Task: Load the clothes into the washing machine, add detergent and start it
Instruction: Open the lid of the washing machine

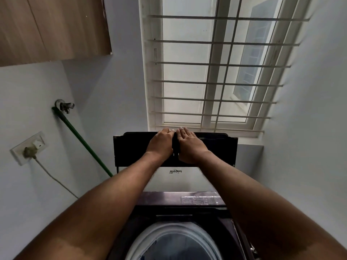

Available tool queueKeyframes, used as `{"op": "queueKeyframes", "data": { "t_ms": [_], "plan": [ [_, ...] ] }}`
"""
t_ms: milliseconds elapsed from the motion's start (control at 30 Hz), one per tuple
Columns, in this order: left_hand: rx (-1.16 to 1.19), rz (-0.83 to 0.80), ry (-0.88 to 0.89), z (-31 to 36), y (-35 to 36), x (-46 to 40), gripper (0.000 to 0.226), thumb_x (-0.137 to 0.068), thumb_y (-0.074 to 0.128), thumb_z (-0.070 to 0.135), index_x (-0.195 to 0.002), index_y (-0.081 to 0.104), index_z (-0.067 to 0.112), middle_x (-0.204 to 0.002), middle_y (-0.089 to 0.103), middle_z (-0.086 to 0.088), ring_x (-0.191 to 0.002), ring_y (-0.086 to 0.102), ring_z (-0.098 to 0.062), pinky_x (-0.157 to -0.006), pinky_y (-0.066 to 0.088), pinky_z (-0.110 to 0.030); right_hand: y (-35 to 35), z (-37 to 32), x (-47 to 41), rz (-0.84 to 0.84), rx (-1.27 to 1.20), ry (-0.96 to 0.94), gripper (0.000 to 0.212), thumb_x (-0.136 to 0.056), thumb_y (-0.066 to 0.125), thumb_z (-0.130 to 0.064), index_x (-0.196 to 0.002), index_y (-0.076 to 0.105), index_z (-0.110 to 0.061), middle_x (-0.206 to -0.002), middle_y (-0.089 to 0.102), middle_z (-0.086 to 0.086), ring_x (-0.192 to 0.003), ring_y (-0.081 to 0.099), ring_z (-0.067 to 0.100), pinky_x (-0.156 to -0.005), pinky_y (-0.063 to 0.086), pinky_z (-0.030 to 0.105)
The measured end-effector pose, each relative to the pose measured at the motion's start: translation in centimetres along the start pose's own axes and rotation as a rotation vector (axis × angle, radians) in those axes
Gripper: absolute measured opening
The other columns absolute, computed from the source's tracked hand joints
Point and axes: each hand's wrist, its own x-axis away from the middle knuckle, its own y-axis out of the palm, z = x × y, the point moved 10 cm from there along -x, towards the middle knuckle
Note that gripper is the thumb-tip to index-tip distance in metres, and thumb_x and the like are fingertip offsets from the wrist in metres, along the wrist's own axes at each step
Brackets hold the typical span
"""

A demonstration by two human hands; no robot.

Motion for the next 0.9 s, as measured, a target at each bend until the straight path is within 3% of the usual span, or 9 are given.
{"op": "queueKeyframes", "data": {
  "t_ms": [433,733,900],
  "plan": [
    [0.029,-0.070,-0.039,-1.7,1.6,-2.7,0.064,-0.081,0.059,0.002,-0.142,0.049,0.017,-0.134,0.052,-0.003,-0.123,0.054,-0.027,-0.105,0.043,-0.031,1.4,1.2,-2.6,-0.062,-0.002,-0.002,0.098,-0.088,0.061,-0.035,-0.157,-0.002,-0.005,-0.166,-0.003,0.011,-0.153,-0.007,0.022,-0.125,0.003,0.039],
    [-0.070,-0.097,0.026,-1.7,3.1,-3.6,0.067,-0.078,0.068,0.007,-0.140,0.044,0.012,-0.136,0.045,-0.007,-0.126,0.048,-0.028,-0.105,0.043,-0.035,2.4,1.9,-3.7,-0.098,-0.008,-0.004,0.095,-0.094,0.054,-0.043,-0.156,-0.008,-0.005,-0.165,-0.013,0.011,-0.152,-0.014,0.022,-0.125,0.000,0.039],
    [-0.068,-0.087,0.026,-2.0,3.9,-3.0,0.077,-0.080,0.064,0.009,-0.150,0.032,0.013,-0.148,0.035,-0.005,-0.137,0.037,-0.026,-0.112,0.038,-0.034,2.6,1.9,-3.8,-0.092,-0.002,-0.015,0.097,-0.091,0.057,-0.034,-0.156,-0.009,-0.006,-0.164,-0.015,0.011,-0.152,-0.016,0.022,-0.125,-0.001,0.039]
  ]
}}
